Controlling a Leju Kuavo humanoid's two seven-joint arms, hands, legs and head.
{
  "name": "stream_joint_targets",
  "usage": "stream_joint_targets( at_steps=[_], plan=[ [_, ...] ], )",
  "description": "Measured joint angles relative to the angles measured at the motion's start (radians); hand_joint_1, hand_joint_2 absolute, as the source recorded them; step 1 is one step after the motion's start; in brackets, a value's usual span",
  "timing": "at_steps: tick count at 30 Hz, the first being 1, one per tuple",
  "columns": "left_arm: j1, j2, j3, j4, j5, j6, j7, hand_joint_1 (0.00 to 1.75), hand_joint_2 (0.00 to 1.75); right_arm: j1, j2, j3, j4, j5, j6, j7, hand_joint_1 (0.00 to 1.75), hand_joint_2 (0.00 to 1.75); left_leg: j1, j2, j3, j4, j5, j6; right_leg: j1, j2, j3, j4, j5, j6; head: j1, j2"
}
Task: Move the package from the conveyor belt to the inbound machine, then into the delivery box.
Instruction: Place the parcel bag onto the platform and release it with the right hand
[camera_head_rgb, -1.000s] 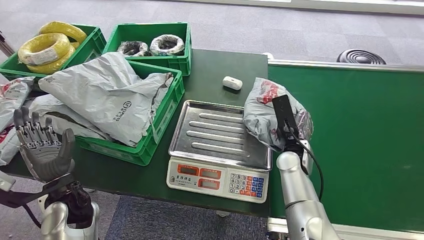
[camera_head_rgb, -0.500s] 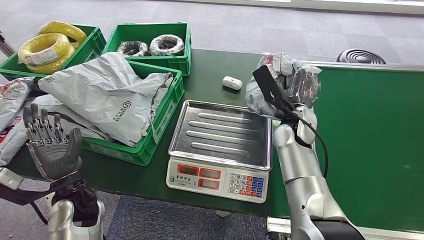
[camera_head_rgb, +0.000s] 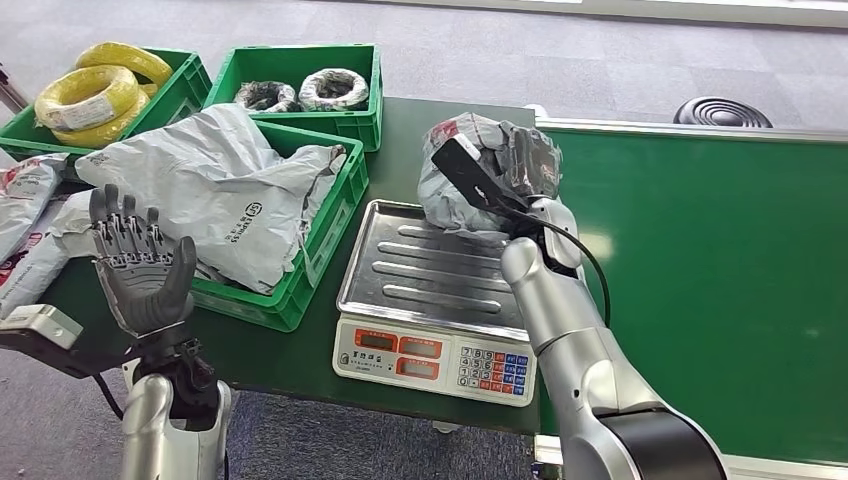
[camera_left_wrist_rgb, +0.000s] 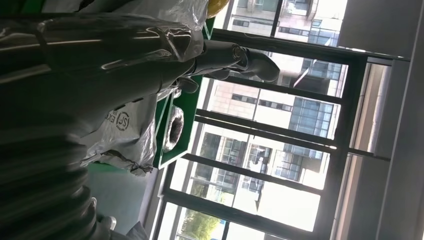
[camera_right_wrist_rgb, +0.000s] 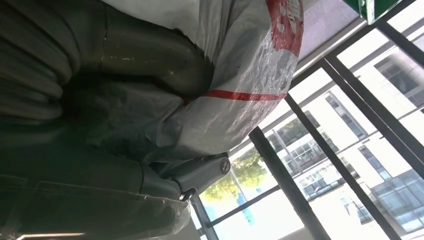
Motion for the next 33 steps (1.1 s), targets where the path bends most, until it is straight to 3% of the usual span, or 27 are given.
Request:
stream_joint_targets(
  at_steps=[10, 21, 22, 25, 26, 28, 33],
  plan=[
    [-0.026, -0.001, -0.023, 0.019, -0.019, -0.006, 0.017, 0.00, 1.75, 0.060, 0.050, 0.036, 0.037, -0.102, 0.044, -0.109, 1.75, 1.75, 0.000, 0.000, -0.001, 0.000, 0.000, 0.000, 0.000, 0.000, -0.002, 0.000, 0.000, 0.000, 0.000, 0.000],
    [-0.035, -0.001, -0.022, 0.019, -0.022, -0.007, 0.023, 0.00, 1.75, 0.077, 0.064, 0.043, 0.041, -0.137, 0.057, -0.123, 1.74, 1.75, 0.000, 0.000, -0.001, 0.000, 0.000, 0.000, 0.000, 0.000, -0.002, 0.000, 0.000, 0.000, 0.000, 0.000],
    [-0.035, -0.002, -0.022, 0.019, -0.023, -0.008, 0.025, 0.00, 1.75, 0.079, 0.064, 0.043, 0.041, -0.152, 0.064, -0.127, 1.66, 1.75, 0.000, 0.000, -0.001, 0.000, 0.000, 0.000, 0.000, 0.000, -0.002, 0.000, 0.000, 0.000, 0.000, 0.000],
    [-0.037, -0.003, -0.019, 0.020, -0.030, -0.014, 0.033, 0.00, 1.75, 0.099, 0.068, 0.052, 0.035, -0.213, 0.088, -0.145, 0.35, 1.75, 0.000, 0.000, -0.001, 0.000, 0.000, 0.000, 0.000, 0.000, -0.002, 0.000, 0.000, 0.000, 0.000, 0.000],
    [-0.038, -0.005, -0.017, 0.021, -0.033, -0.015, 0.035, 0.00, 1.75, 0.110, 0.069, 0.060, 0.031, -0.230, 0.086, -0.147, 0.00, 1.75, 0.000, 0.000, -0.001, 0.000, 0.000, 0.000, 0.000, 0.000, -0.002, 0.000, 0.000, 0.000, 0.000, 0.000],
    [-0.040, -0.009, -0.014, 0.022, -0.040, -0.015, 0.039, 0.00, 1.75, 0.134, 0.069, 0.085, 0.022, -0.238, 0.040, -0.122, 0.00, 1.75, 0.000, 0.000, -0.001, 0.000, 0.000, 0.000, 0.000, 0.000, -0.002, 0.000, 0.000, 0.000, 0.000, 0.000],
    [-0.039, -0.012, 0.001, 0.019, -0.054, -0.010, 0.047, 0.00, 1.75, 0.186, 0.066, 0.132, -0.028, -0.189, -0.182, -0.015, 0.00, 1.75, 0.000, 0.000, -0.001, 0.000, 0.000, 0.000, 0.000, 0.000, -0.002, 0.000, 0.000, 0.000, 0.000, 0.000]
  ],
)
